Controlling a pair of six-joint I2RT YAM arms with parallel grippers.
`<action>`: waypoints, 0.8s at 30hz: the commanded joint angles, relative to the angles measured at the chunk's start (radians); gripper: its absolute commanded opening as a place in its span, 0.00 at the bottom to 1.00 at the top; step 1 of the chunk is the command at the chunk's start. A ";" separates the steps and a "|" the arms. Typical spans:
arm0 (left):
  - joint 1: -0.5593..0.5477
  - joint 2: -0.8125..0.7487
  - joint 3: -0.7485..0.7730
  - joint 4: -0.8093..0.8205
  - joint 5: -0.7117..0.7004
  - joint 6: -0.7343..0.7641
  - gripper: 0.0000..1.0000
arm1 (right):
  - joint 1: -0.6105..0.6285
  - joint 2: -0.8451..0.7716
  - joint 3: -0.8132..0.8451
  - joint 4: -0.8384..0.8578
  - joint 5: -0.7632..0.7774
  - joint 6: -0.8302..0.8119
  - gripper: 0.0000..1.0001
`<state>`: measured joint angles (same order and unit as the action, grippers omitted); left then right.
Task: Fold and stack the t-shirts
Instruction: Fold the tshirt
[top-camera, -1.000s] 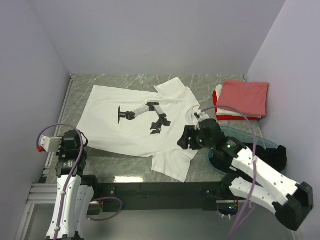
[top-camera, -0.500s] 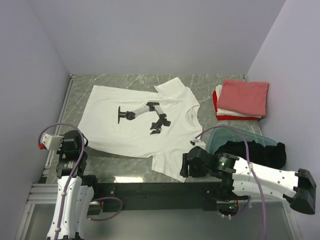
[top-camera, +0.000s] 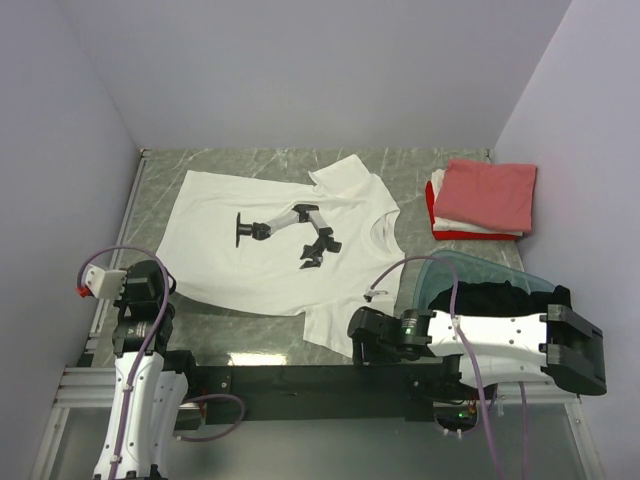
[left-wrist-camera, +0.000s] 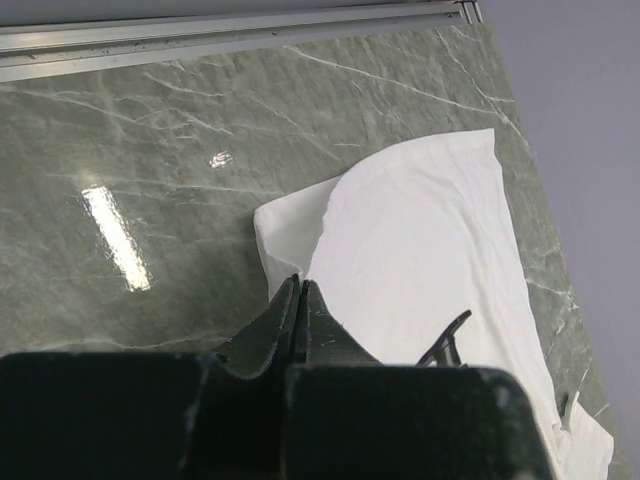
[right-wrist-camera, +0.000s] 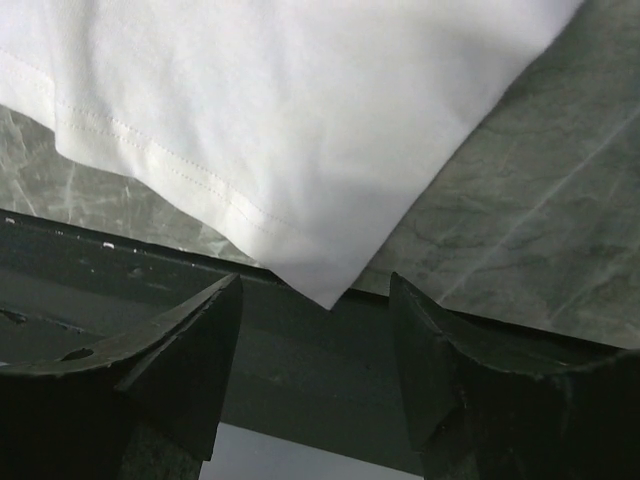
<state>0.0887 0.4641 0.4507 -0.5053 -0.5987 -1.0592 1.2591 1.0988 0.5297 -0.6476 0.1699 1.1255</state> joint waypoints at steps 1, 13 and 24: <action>0.005 -0.007 0.008 0.037 0.004 0.021 0.01 | 0.006 0.035 0.033 0.057 0.037 0.020 0.67; 0.005 -0.015 0.016 0.030 0.000 0.019 0.01 | 0.028 0.078 0.006 0.072 0.008 0.045 0.39; 0.005 -0.022 0.020 0.028 0.004 0.021 0.00 | 0.100 0.056 0.052 -0.032 0.045 0.095 0.00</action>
<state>0.0887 0.4591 0.4507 -0.5041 -0.5987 -1.0588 1.3396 1.1744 0.5388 -0.6235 0.1692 1.1881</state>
